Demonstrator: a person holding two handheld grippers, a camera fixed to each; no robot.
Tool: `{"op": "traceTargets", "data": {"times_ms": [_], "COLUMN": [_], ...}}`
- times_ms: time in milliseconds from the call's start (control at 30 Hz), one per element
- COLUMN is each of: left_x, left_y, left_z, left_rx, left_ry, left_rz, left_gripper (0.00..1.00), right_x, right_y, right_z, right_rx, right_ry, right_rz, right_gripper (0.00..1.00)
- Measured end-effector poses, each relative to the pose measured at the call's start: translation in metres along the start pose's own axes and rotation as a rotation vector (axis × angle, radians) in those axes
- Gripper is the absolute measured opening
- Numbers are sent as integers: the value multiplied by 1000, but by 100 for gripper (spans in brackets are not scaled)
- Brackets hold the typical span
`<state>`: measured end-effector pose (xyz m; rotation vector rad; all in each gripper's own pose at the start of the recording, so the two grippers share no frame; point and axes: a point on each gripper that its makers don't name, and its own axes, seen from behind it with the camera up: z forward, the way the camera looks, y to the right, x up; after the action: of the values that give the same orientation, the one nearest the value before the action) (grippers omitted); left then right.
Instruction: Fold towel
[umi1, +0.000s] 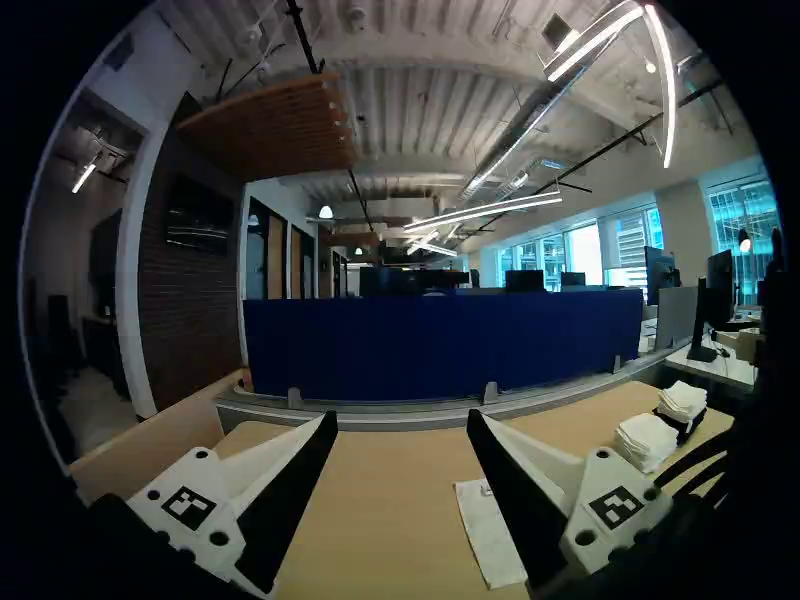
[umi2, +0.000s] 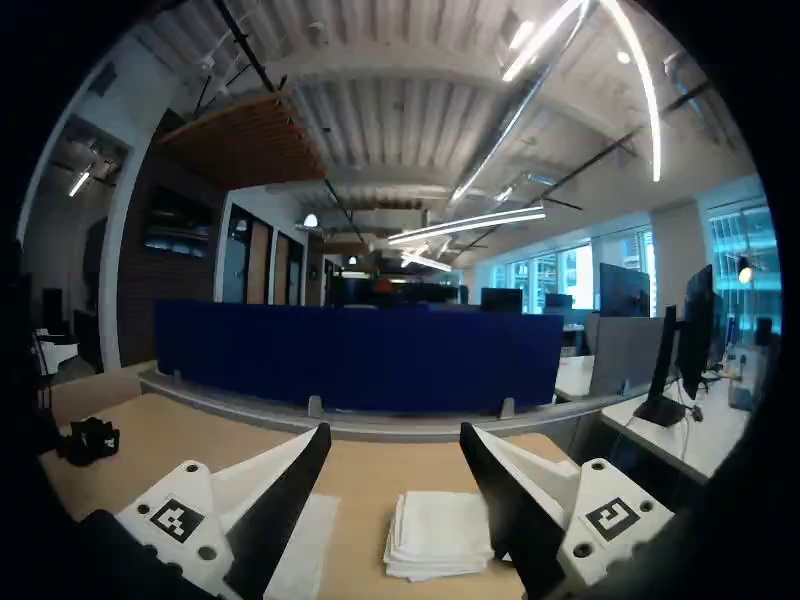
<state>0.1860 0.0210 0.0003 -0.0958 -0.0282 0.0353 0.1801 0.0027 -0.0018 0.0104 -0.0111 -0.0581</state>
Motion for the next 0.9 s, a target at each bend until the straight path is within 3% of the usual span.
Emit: {"op": "traceTargets", "data": {"times_ms": [300,533,700,900], "left_x": [-31,-64,-77,-92], "left_y": [42,73,83,92], "left_z": [-1,-10,-11,-10], "left_rx": [-217,-394,-444,-470], "left_ry": [-152,-312,-368,-395], "left_rz": [83,62,58,71], "left_gripper": [96,96,96,96], "right_x": [-26,-50,-62,-69], "right_y": [-42,-72,-84,-91], "right_z": [-1,-8,-11,-13], "right_rx": [168,322,390,420], "right_ry": [-174,-321,-388,-414], "right_rz": [-81,-126,-141,-149], "right_gripper": [100,100,100,100]}}
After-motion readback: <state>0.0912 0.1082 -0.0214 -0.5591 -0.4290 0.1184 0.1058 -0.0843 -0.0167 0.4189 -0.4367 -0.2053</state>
